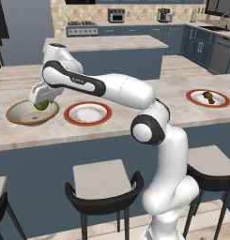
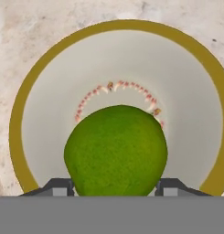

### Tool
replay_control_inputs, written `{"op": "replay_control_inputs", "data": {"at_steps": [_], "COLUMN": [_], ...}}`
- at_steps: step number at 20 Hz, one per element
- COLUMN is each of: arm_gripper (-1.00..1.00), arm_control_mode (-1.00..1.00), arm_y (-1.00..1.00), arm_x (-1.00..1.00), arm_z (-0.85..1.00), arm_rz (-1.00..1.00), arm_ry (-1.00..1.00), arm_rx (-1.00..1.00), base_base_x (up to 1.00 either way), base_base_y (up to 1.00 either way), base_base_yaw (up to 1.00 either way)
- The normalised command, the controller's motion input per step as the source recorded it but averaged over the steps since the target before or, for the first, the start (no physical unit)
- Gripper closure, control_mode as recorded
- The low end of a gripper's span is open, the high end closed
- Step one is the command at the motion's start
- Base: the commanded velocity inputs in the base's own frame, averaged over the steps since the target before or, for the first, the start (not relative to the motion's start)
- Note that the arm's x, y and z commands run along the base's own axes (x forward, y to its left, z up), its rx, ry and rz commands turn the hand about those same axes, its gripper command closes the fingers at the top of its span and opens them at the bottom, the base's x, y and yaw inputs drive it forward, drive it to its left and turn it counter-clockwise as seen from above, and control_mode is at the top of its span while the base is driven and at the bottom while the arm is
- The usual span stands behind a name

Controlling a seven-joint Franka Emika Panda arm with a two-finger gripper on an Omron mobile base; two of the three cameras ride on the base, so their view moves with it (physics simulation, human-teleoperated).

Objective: Pick the chicken drumstick and lime from their plates and place them in the bowl. Then put the bowl in the fridge.

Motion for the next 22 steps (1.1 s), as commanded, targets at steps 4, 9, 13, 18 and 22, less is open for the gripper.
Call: {"op": "replay_control_inputs", "data": {"at_steps": [4,9,13,18,22], "arm_gripper": [1.00,1.00,1.00,1.00,1.00], "arm_control_mode": [-1.00,-1.00,-1.00,-1.00,-1.00], "arm_y": [0.18,0.06,0.00,0.00,0.00], "arm_x": [0.02,0.00,0.00,0.00,0.00], "arm_z": [-0.14,-0.17,-0.22,-0.19,-0.09], "arm_rz": [0.05,0.03,0.00,0.00,0.00], "arm_ry": [0.00,0.00,0.00,0.00,0.00], "arm_rx": [0.00,0.00,-0.02,0.00,0.00], "base_base_x": [0.00,0.00,0.00,0.00,0.00], "base_base_y": [0.00,0.00,0.00,0.00,0.00], "base_base_yaw": [0.00,0.00,0.00,0.00,0.00]}}
